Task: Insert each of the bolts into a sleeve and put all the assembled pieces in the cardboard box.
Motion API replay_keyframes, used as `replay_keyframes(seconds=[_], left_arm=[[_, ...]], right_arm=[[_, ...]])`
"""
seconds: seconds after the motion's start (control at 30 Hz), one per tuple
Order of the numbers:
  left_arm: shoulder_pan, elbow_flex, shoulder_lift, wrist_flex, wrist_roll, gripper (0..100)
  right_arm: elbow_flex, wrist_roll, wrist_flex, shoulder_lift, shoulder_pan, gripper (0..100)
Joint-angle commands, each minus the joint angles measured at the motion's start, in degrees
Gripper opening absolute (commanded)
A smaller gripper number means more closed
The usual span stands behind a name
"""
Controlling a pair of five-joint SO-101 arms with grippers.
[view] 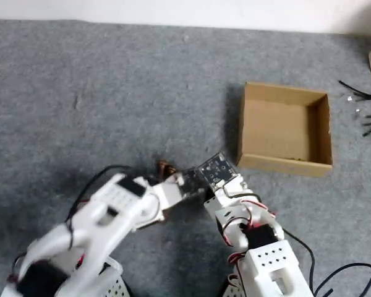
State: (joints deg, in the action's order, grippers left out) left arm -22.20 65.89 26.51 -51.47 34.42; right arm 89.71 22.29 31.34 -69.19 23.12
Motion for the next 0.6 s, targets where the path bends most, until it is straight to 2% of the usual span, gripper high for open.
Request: replay_keyframes(seconds=[0.0, 0.23, 0.57], left_arm=[[-0.3, 7.3, 16.9, 3.2, 0.2, 1], [6.3, 16.7, 45.7, 3.3, -4.7, 1], [12.2, 24.7, 69.1, 3.5, -13.0, 1]], right_arm=[[-0.8, -0.4, -1.5, -1.2, -0.5, 0.5], [-0.8, -0.4, -1.5, -1.2, -0.5, 0.5], [-0.8, -0.4, -1.6, -1.2, -0.5, 0.5]])
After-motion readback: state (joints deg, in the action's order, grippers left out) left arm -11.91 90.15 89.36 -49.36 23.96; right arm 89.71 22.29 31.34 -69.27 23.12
